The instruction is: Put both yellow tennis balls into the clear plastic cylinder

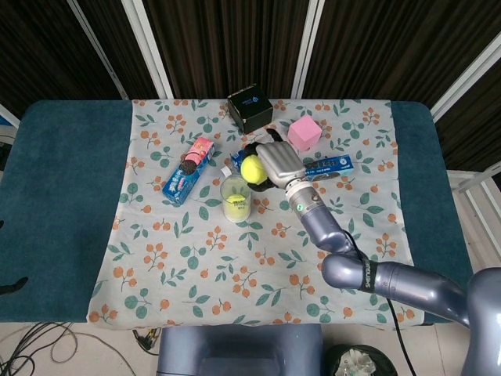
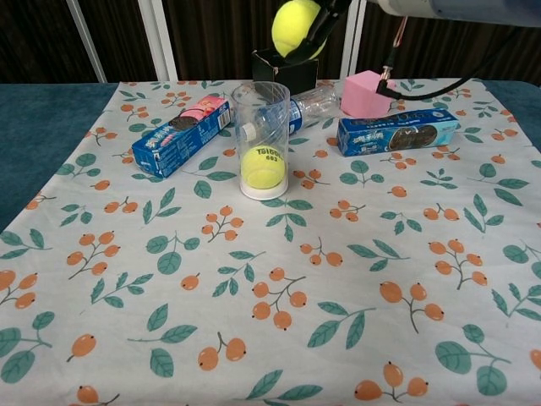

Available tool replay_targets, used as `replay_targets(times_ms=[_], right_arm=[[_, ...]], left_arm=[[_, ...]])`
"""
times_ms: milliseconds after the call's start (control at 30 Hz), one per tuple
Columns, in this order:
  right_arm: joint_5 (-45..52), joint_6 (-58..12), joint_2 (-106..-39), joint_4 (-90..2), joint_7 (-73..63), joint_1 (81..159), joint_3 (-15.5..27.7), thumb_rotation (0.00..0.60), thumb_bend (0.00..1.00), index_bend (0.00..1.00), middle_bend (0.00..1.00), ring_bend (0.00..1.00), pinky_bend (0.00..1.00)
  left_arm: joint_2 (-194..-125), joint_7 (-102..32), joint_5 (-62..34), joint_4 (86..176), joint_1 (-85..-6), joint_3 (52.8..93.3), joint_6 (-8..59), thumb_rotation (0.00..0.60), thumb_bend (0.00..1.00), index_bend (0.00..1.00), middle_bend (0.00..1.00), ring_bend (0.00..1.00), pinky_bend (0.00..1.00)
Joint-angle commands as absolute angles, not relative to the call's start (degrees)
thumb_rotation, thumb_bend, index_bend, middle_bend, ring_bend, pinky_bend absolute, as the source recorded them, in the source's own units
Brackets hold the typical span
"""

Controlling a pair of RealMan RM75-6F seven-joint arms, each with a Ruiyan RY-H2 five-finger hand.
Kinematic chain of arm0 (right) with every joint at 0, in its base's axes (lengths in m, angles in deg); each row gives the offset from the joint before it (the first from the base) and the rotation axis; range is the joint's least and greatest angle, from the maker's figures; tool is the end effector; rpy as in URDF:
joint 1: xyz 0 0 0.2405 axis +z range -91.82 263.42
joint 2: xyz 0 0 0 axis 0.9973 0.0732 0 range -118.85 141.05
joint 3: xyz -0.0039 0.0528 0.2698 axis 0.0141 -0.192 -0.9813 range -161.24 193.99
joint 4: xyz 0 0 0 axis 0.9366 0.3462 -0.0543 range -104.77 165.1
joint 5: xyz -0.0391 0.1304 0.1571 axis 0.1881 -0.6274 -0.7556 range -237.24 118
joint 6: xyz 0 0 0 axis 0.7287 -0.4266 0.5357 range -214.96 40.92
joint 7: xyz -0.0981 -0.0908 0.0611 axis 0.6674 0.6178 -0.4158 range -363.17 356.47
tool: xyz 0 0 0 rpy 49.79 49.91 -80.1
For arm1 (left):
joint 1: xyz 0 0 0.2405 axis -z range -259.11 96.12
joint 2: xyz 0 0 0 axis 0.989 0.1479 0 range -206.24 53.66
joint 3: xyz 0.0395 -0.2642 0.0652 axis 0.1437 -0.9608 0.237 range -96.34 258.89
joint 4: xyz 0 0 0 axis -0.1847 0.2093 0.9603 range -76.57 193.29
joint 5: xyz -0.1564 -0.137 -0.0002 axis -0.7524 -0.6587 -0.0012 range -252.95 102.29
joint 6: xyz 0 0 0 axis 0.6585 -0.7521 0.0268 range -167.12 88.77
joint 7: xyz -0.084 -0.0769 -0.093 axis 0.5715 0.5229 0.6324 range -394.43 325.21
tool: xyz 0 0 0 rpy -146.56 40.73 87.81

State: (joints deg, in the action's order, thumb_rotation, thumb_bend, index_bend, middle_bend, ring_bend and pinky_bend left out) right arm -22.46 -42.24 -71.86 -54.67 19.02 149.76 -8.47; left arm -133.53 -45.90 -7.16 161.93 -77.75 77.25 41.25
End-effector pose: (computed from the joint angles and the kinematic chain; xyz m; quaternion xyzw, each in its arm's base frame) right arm -0.0157 -0.4519 0.0405 0.7015 -0.4203 0.4382 0.3733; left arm -0.3424 0.1737 0.1960 -0.5370 -0.4502 -0.2702 0.6603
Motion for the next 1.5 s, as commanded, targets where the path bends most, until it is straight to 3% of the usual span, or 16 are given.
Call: replay_targets(times_ms=[33,300,400,533,733,1133,1267,1500], right_arm=[[-23.1,-42.3,-73.0,-54.8,18.9,150.7,-7.7,0.600,0.43,0.50,0.38,0.55,0.00],[-23.1,-42.2,-76.2,-53.1,17.6,152.7,-6.8,0.600,0.43,0.51,0.38,0.53,0.00],[-23.3,-41.6,-76.7,-52.6,17.5,153.3,-6.5,0.600,0.41,0.50,0.36,0.47,0.00],[-25.0,-41.9,-76.6,-53.1,17.6,153.9,-6.3,0.600,0.31,0.39,0.28,0.34,0.00],[-27.9,-42.2,-75.8,-54.1,18.1,155.0,-6.0,0.600,0.26,0.30,0.15,0.23,0.00],[-26.5,-37.1,-71.4,-58.4,18.0,154.1,-6.2,0.600,0.24,0.25,0.11,0.16,0.00],[-22.0,-30.9,-66.6,-62.6,20.8,150.4,-3.3,0.600,0.24,0.25,0.11,0.16,0.00],[-10.5,-21.1,-58.4,-72.2,19.8,138.7,5.6,0.600,0.24,0.25,0.11,0.16,0.00]], left_arm=[[-133.5,-45.9,-7.1,162.0,-77.7,77.3,41.0,0.600,0.00,0.00,0.00,0.00,0.00],[-133.3,-45.4,-7.4,161.8,-77.7,77.1,41.1,0.600,0.00,0.00,0.00,0.00,0.00],[-133.2,-44.9,-7.4,161.8,-77.7,77.0,41.0,0.600,0.00,0.00,0.00,0.00,0.00],[-133.1,-44.8,-7.3,161.8,-77.6,77.1,40.8,0.600,0.00,0.00,0.00,0.00,0.00],[-132.9,-44.7,-7.4,161.9,-77.7,77.1,40.9,0.600,0.00,0.00,0.00,0.00,0.00],[-132.7,-44.5,-7.5,161.9,-77.8,77.0,41.1,0.600,0.00,0.00,0.00,0.00,0.00],[-132.9,-44.8,-7.6,161.9,-77.7,77.0,40.9,0.600,0.00,0.00,0.00,0.00,0.00],[-133.5,-45.8,-7.2,161.9,-77.7,77.0,41.6,0.600,0.00,0.00,0.00,0.00,0.00]])
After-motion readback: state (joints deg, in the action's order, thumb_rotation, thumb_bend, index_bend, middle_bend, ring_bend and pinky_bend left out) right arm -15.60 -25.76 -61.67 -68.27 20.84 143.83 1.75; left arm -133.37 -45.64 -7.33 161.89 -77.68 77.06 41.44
